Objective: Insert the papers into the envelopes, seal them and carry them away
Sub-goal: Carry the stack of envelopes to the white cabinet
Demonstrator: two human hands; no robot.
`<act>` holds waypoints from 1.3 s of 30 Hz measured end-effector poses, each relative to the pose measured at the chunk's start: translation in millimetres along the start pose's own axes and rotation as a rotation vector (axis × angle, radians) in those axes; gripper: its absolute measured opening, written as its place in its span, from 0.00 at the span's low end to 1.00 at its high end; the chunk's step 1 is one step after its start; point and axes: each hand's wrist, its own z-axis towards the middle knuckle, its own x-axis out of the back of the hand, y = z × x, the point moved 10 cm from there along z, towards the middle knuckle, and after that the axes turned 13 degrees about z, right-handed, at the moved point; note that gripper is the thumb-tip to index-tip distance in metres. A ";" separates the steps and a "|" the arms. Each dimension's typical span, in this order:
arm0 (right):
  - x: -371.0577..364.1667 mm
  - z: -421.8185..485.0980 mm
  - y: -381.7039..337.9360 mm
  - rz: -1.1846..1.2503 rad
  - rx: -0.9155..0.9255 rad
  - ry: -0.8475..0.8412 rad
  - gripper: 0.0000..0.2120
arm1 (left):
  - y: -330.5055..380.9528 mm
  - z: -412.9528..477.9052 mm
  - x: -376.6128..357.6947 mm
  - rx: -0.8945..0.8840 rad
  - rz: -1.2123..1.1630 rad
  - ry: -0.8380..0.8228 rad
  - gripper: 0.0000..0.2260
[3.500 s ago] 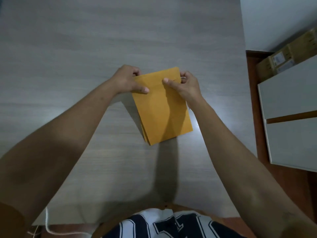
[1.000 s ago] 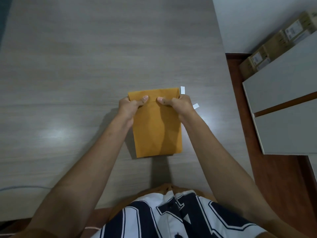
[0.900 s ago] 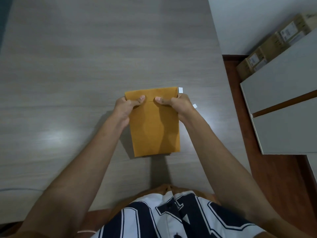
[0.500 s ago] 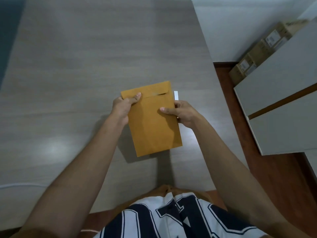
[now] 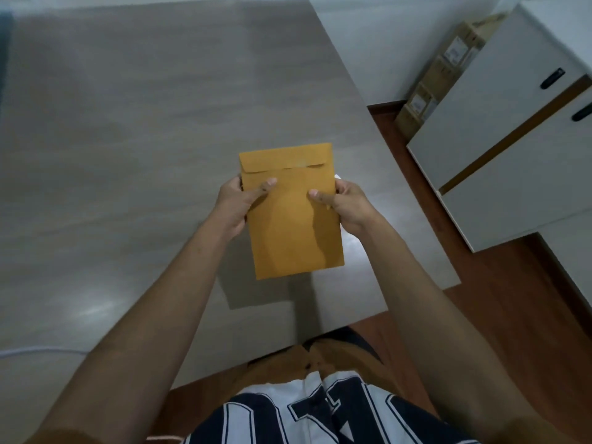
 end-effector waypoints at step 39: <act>366.8 -286.8 -165.0 -0.103 0.583 0.508 0.19 | 120.9 -159.5 -433.4 -0.387 0.299 -0.332 0.21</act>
